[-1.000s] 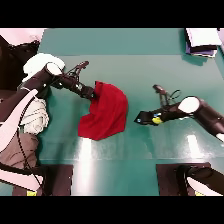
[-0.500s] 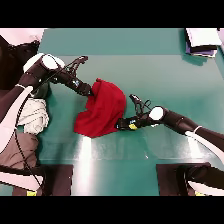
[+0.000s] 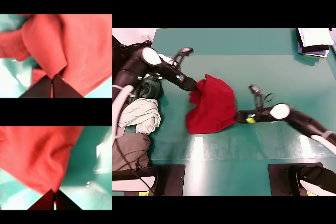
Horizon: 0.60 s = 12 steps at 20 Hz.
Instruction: Fold the shirts.
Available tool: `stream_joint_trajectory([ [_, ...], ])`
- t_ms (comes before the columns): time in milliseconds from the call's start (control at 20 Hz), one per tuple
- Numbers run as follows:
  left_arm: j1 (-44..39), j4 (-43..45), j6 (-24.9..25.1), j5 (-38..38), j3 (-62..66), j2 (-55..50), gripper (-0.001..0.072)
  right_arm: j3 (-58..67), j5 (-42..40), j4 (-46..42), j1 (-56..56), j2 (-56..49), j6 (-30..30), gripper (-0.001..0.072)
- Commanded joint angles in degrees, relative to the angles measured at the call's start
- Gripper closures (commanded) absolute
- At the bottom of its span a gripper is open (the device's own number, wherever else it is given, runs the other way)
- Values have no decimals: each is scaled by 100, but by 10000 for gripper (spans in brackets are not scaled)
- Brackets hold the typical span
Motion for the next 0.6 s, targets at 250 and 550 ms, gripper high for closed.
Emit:
stream_joint_trajectory([
  [250,4,1241,-413,-1062,988,2715,685,796,2994,-927,-4048,4205,448,698],
  [550,2,1211,-1010,-2140,2087,3670,684,3093,4730,-1156,-6697,4227,-122,697],
])
